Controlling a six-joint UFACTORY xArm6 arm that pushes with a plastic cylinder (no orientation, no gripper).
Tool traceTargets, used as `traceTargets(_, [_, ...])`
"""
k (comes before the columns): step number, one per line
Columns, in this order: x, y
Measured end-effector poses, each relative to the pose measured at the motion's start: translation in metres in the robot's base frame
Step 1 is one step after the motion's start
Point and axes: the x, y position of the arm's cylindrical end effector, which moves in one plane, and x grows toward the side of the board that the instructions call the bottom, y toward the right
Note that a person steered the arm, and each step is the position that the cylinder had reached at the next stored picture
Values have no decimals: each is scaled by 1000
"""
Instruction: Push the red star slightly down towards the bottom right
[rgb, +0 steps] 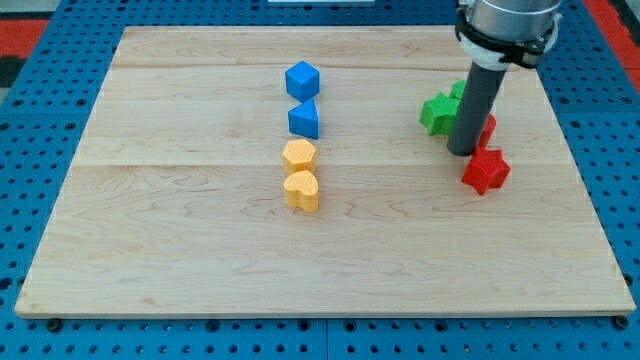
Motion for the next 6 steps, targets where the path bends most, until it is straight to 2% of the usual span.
traceTargets(2, [51, 2])
traceTargets(3, [63, 1])
traceTargets(5, [45, 28])
traceTargets(6, [55, 50])
